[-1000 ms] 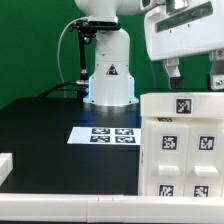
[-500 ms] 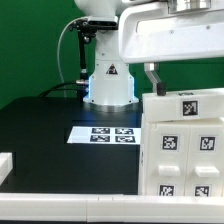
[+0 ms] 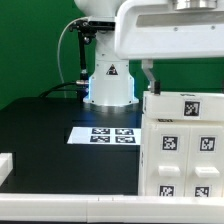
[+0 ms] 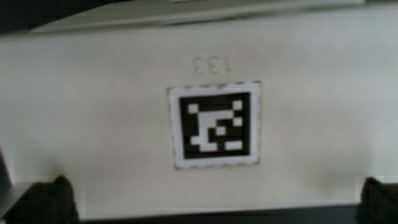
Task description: Assemble cabinet
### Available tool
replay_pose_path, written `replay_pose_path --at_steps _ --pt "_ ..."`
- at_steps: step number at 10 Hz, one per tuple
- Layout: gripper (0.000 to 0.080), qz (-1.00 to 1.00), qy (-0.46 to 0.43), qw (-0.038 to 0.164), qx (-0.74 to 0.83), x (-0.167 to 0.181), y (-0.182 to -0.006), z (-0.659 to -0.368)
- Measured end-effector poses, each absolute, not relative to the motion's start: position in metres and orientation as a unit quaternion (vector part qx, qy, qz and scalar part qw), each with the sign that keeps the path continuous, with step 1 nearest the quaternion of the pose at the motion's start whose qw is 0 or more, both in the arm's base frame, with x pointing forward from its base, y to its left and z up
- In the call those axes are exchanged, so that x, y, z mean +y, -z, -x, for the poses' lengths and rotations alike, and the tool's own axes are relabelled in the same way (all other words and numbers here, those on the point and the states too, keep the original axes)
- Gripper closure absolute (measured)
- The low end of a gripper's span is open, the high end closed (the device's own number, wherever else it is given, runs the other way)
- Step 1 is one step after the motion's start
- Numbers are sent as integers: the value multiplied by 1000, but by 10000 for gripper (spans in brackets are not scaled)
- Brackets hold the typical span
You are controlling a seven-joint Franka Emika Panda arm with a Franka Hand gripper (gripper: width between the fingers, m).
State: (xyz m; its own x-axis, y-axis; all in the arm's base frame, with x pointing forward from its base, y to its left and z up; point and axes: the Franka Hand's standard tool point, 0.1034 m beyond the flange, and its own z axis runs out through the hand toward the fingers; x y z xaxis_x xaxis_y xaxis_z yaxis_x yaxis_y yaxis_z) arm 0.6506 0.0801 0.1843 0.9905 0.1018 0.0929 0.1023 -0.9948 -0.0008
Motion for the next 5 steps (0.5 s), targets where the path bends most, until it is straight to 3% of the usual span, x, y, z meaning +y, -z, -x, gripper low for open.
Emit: replay_pose_path --at_steps 5 --pt "2 977 42 -16 -209 75 -184 -650"
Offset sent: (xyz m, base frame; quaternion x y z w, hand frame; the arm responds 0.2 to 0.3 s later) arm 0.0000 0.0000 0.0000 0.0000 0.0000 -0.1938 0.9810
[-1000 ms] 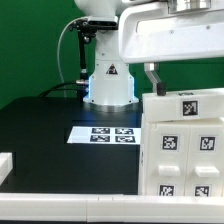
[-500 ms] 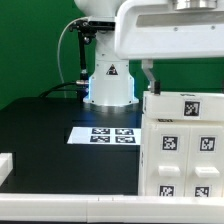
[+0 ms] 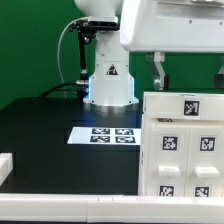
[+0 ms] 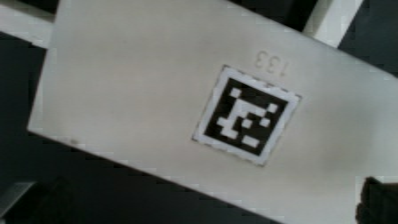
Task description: Assemble cabinet
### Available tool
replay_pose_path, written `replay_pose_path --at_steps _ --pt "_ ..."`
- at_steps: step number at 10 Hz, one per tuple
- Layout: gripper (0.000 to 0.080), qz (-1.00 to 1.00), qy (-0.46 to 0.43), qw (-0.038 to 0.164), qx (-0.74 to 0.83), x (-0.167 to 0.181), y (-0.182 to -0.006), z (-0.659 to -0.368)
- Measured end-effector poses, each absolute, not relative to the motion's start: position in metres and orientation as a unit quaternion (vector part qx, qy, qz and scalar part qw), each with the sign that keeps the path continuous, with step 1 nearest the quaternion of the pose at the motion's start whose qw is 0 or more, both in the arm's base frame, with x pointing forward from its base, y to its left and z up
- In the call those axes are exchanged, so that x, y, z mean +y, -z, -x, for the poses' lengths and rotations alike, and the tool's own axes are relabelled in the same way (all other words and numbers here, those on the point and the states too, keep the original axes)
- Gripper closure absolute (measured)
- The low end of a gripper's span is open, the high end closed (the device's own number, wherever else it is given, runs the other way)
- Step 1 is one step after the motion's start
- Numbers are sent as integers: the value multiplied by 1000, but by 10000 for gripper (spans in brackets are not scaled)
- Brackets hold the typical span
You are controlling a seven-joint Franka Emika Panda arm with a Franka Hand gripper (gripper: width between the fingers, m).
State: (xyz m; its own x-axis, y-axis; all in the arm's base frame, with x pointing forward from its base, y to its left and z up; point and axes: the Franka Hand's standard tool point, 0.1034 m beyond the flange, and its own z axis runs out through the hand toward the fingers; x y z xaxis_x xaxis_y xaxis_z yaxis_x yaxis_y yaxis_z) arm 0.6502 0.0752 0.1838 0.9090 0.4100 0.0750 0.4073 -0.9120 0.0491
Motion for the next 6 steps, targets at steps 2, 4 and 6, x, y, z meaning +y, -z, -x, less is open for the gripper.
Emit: replay_pose_path --at_steps 2,4,6 --pt "2 -927 -8 34 374 93 -187 -644" --pt "2 -909 -17 40 414 77 -192 -644" --pt "2 -887 -9 45 460 74 -189 -642"
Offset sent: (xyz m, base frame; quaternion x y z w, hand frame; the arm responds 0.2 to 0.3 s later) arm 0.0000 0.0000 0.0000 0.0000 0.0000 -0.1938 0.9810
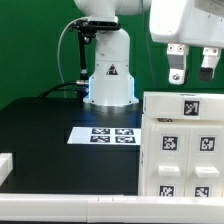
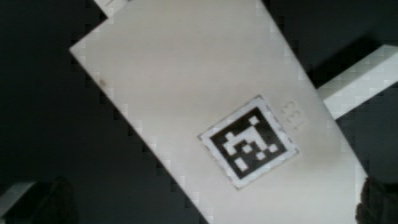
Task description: Assemble cabinet
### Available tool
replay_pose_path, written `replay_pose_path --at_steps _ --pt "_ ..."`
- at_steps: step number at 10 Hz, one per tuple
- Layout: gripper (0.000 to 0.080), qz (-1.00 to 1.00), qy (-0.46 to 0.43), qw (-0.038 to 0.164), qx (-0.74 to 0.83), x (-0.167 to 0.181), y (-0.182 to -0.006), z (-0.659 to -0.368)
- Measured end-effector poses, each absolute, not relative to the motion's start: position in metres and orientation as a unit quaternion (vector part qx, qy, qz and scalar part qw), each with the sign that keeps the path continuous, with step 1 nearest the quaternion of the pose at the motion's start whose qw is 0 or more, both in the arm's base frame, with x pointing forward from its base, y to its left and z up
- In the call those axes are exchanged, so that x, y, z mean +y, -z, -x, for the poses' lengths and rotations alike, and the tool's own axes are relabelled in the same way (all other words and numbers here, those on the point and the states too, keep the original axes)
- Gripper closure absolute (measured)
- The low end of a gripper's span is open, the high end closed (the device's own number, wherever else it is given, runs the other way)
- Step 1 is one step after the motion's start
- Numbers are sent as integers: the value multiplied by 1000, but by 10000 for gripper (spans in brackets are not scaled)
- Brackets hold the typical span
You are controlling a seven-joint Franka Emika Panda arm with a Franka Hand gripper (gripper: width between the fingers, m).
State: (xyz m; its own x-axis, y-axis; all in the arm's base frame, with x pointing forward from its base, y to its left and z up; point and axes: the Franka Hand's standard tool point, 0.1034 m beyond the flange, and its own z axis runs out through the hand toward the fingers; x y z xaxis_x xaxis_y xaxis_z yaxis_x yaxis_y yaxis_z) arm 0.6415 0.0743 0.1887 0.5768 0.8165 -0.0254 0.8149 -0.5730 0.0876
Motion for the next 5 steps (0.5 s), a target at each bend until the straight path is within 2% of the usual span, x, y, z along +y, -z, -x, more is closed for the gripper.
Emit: replay_pose_path --at_steps 4,5 --pt "2 -898 8 41 438 72 -168 -634" --pt "2 -904 4 42 425 76 -169 -636"
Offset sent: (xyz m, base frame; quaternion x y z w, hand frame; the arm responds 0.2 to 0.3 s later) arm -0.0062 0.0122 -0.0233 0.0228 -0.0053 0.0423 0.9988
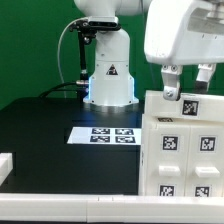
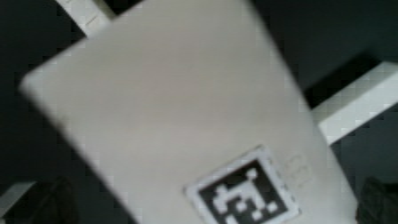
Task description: Assemble cabinet
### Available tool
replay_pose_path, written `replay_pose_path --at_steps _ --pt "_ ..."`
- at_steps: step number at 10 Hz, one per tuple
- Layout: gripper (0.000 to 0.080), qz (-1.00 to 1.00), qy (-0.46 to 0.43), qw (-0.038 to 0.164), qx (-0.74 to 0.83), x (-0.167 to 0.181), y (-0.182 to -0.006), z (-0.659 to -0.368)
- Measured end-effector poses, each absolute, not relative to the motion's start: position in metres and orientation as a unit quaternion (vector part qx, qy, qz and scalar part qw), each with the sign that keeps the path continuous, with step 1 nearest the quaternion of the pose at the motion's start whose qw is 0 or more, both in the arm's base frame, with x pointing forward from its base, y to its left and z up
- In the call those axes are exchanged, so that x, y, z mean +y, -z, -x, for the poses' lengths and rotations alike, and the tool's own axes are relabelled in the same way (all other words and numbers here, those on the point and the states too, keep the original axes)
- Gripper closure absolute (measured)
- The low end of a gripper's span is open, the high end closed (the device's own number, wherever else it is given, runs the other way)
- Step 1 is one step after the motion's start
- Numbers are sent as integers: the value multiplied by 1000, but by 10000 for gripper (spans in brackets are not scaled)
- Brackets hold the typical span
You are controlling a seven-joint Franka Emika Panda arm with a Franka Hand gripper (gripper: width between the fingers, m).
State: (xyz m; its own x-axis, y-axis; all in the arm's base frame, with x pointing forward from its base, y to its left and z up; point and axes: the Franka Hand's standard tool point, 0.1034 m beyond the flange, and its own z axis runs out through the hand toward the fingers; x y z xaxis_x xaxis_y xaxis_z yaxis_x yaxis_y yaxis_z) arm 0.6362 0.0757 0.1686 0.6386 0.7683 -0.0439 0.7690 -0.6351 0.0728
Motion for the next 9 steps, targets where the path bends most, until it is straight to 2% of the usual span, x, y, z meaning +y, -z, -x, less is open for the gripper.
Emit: replay_pose_path --at_steps 5,6,8,9 --pt "2 -911 -1 46 411 70 -174 -640" --pt "2 -896 -34 72 438 69 -181 -650" --pt "2 -900 -28 70 429 68 -178 -646" --pt "2 -893 -28 76 443 78 -181 -644"
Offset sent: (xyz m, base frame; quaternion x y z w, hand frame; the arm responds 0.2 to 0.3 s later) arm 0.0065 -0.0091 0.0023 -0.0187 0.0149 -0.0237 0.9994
